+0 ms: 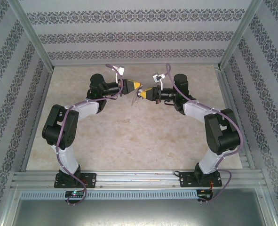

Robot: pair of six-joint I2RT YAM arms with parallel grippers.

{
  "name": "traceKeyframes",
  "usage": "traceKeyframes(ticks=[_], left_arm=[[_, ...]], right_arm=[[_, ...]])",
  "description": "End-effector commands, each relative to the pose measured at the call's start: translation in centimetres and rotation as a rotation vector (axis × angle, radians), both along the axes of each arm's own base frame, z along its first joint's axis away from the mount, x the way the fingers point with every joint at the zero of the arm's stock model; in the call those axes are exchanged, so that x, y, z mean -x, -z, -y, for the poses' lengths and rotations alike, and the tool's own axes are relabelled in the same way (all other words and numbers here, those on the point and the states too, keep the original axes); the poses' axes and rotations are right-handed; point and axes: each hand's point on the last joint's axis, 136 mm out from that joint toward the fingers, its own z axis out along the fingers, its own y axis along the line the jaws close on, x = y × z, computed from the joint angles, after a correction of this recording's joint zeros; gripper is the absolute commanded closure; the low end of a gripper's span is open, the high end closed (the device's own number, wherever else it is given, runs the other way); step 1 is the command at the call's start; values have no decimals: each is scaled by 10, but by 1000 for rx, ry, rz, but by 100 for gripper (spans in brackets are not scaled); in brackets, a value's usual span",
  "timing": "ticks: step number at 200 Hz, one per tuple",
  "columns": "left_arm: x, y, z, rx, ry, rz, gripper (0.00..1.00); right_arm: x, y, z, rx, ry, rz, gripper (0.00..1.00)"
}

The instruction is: Put the keys on the keyring

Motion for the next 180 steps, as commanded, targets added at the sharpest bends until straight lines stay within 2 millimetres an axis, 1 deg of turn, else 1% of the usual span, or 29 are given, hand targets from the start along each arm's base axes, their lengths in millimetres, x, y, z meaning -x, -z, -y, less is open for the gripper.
traceKeyframes(ticks=[1,29,74,106,136,180], left_arm=[[14,-41,-2,51,-13,172,100],[14,-42,-3,53,-20,178,100],[15,-48,-6,70,-55,198,100],[17,-54,-11,94,-89,223,100],[19,-59,-14,142,-108,239,100],[25,-59,-9,190,-119,271,100]], right_arm=[[1,3,-14,3,-32,-21,100],[-3,8,-15,10,-27,-32,100],[-11,24,1,23,28,-64,100],[-16,26,7,20,58,-72,100],[-18,22,1,6,45,-73,100],[-18,16,-13,-1,17,-65,100]])
